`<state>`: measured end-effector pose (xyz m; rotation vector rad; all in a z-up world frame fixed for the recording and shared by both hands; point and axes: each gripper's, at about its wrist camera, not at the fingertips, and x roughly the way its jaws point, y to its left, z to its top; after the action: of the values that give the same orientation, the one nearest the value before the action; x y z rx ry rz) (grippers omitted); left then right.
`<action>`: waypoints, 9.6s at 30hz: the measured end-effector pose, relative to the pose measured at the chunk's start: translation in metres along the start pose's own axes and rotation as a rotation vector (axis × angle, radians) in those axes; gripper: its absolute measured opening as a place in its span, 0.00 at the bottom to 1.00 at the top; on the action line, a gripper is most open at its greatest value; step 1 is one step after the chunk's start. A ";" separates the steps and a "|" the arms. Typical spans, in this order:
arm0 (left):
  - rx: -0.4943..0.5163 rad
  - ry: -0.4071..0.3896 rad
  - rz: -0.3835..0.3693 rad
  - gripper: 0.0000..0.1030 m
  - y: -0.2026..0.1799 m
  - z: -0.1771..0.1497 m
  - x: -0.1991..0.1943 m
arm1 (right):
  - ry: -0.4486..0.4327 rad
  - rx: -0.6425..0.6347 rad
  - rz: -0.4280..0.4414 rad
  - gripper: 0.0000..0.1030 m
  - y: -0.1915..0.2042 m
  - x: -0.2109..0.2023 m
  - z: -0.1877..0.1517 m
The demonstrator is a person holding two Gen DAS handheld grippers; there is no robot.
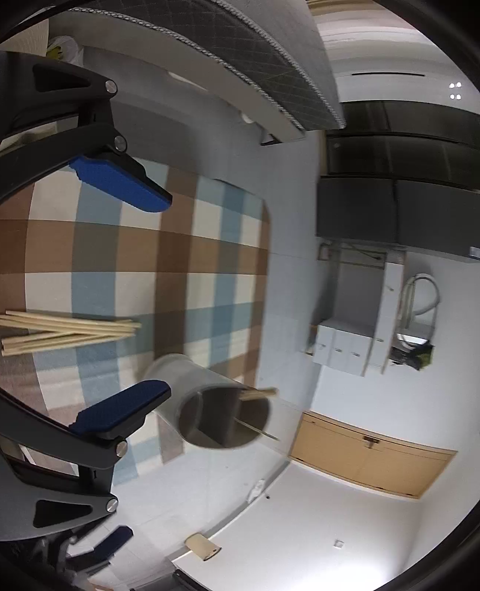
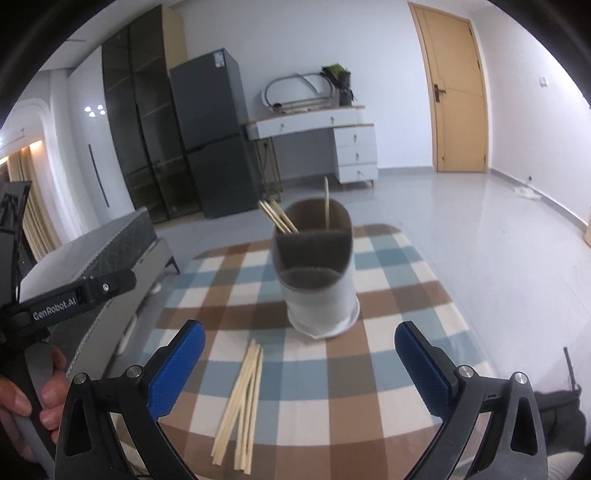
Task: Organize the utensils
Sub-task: 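Move both open grippers back above the chopstick pile, then lower the right gripper onto the pile and close on a chopstick, then lower the left gripper and grasp chopsticks while the right gripper holds its chopstick, then lift both held chopsticks up toward the utensil holder, then open both grippers over the holder to drop the chopsticks in, then move both open grippers back above the remaining chopsticks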
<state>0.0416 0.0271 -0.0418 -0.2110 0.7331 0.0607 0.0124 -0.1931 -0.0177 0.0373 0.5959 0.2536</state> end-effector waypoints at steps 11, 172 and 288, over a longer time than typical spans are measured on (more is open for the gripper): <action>-0.113 0.173 0.064 0.87 0.036 -0.011 0.047 | 0.210 -0.141 -0.009 0.99 0.026 0.057 -0.024; 0.197 0.119 -0.122 0.01 -0.050 0.000 -0.027 | 0.009 0.118 0.188 0.03 -0.026 -0.016 0.003; 0.085 -0.098 -0.035 0.81 -0.044 0.081 -0.074 | -0.157 0.033 0.118 0.82 -0.017 -0.044 0.087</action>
<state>0.0460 0.0024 0.0737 -0.1382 0.6328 0.0068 0.0293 -0.2173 0.0766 0.1236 0.4425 0.3523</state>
